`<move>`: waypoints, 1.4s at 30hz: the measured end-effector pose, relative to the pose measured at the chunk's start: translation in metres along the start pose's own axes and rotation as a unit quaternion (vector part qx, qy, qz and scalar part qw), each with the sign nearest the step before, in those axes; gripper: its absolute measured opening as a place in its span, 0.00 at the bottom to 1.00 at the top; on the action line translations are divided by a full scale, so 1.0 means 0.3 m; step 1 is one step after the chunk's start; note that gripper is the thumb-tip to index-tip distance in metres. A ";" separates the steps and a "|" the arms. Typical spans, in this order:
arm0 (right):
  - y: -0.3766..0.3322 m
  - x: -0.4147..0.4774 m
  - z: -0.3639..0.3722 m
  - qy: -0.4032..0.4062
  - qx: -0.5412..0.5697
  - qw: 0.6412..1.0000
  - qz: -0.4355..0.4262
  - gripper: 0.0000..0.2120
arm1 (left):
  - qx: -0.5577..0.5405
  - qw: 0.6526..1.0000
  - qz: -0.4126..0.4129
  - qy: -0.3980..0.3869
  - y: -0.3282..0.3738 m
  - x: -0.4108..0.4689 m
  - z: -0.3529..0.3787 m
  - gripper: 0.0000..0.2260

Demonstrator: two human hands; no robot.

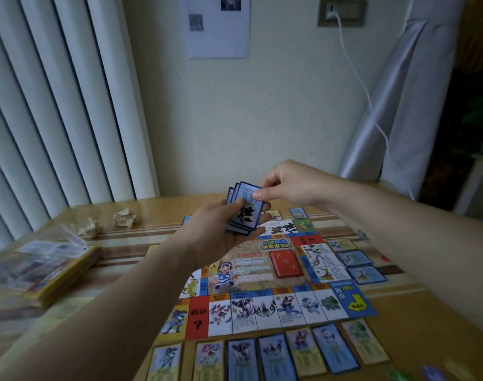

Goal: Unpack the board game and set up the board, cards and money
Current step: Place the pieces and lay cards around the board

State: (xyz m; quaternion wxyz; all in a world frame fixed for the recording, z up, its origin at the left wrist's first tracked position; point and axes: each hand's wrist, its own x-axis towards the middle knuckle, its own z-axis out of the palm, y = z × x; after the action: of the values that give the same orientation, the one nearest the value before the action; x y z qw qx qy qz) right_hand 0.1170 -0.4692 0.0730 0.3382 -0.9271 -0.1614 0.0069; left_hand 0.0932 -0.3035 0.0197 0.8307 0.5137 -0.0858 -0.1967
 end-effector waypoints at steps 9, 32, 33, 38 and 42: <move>0.138 0.033 0.073 0.044 0.214 0.972 0.084 0.11 | 0.023 0.996 0.049 0.075 -0.074 0.129 0.027 0.07; 0.827 0.590 0.101 0.102 -0.039 0.978 0.179 0.18 | 0.848 0.525 0.048 0.043 -0.280 0.832 -0.132 0.20; 0.836 0.595 0.107 0.103 -0.045 0.976 0.186 0.18 | 0.864 0.502 0.043 0.013 -0.286 0.842 -0.134 0.21; 0.866 0.603 0.109 0.096 -0.067 0.975 0.189 0.17 | 0.885 0.456 -0.045 -0.082 -0.300 0.877 -0.144 0.27; 0.868 0.612 0.114 0.085 -0.087 0.975 0.183 0.18 | 0.889 0.444 -0.063 -0.090 -0.293 0.880 -0.146 0.27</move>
State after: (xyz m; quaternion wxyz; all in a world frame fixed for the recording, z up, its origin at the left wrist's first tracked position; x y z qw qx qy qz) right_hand 0.3635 -0.5792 -0.0995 0.2617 -0.9640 0.0409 -0.0243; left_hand 0.3270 -0.4116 -0.0940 -0.1082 0.9543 -0.2560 -0.1095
